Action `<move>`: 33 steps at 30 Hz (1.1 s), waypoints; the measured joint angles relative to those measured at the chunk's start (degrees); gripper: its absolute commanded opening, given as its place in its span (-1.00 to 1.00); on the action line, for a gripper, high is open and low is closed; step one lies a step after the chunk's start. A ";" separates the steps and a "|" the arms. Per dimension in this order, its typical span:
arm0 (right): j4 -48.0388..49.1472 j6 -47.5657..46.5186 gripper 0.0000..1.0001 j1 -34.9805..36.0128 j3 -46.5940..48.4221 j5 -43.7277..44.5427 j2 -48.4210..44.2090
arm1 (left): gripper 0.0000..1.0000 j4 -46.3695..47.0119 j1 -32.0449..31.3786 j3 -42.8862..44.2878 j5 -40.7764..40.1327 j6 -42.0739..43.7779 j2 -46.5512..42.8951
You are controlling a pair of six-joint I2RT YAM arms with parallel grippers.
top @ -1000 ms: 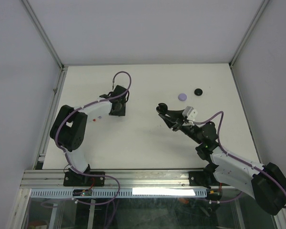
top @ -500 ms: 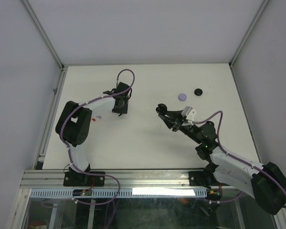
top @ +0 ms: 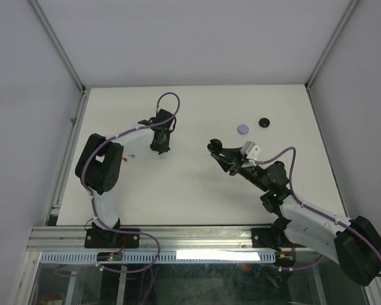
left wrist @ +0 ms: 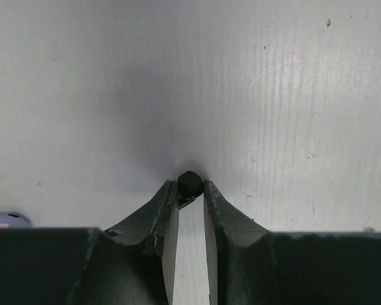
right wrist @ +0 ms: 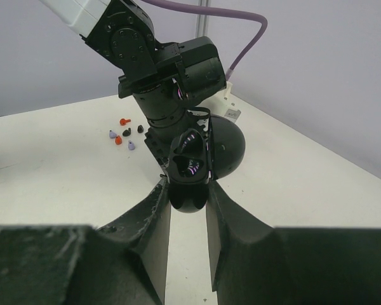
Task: Insert the wireless bluetooth earbuds into the charging case
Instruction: Pick up the earbud from the center of the board.
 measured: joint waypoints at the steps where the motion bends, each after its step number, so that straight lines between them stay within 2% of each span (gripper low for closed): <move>1: -0.09 0.00 -1.00 0.00 0.00 -0.02 0.00 | -0.63 -0.11 0.00 0.13 0.00 -0.04 0.09; 5: -0.28 -0.02 -1.00 0.00 0.00 -0.02 -0.13 | -0.72 -0.35 0.00 1.01 0.02 0.04 0.68; 14: -1.92 -0.07 -1.00 0.02 0.00 -0.02 -0.48 | -0.74 -0.20 0.00 0.57 1.99 -0.02 -0.31; 22: -1.73 -0.04 -1.00 0.02 0.02 -0.02 0.63 | -0.74 1.55 -0.13 -2.60 10.29 -0.50 -12.83; 33: 1.62 0.04 -1.00 0.09 1.92 -0.07 4.68 | -0.75 12.87 -0.90 -8.33 23.96 -5.92 -33.68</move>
